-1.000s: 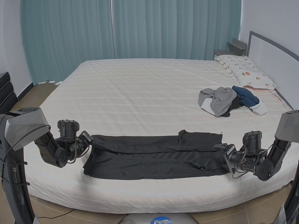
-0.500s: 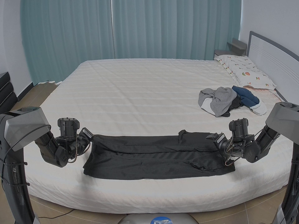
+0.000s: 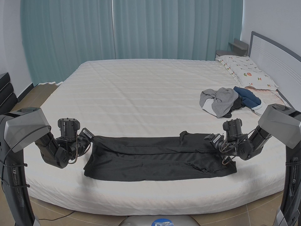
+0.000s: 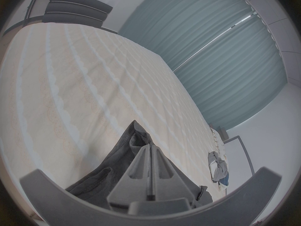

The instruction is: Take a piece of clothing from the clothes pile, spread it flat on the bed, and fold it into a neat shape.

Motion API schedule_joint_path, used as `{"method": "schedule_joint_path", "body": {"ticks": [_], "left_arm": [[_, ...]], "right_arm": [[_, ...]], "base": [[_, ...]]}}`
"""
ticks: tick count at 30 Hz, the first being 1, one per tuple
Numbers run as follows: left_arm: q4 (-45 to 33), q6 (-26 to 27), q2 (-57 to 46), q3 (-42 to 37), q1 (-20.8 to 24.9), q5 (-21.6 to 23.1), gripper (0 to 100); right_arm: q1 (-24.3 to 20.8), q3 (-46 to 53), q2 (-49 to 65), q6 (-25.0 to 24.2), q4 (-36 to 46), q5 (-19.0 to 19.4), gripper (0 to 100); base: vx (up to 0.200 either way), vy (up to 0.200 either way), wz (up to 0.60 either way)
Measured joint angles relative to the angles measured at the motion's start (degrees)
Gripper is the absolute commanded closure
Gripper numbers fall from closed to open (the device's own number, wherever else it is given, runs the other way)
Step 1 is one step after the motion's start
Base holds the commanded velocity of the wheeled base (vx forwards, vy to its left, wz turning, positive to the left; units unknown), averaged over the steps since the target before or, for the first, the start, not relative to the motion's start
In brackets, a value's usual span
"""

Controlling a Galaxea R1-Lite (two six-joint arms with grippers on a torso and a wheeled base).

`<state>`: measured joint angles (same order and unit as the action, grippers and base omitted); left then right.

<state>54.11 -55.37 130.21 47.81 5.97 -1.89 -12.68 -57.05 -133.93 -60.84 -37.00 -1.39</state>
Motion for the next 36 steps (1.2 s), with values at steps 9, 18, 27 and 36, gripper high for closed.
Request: {"method": "schedule_joint_path", "body": {"ticks": [9,18,27,36], "left_arm": [[0.11,0.22,0.11,0.0,-0.02,-0.11,100],[0.4,1.16,0.2,1.08,-0.49,-0.07,100],[0.33,2.22,0.2,1.48,-0.44,-0.1,100],[0.54,2.24,0.88,1.33,-0.5,-0.1,100]], "right_arm": [[0.0,-0.72,-0.5,0.06,0.11,-2.96,100],[0.22,-1.22,-0.09,0.16,0.87,-2.95,100],[0.39,-1.11,0.71,0.17,2.84,-1.84,0],[0.11,-1.21,0.3,0.46,3.04,-1.61,0]], "base": [[0.0,0.0,0.0],[0.0,0.0,0.0],[0.0,0.0,0.0],[0.0,0.0,0.0]]}}
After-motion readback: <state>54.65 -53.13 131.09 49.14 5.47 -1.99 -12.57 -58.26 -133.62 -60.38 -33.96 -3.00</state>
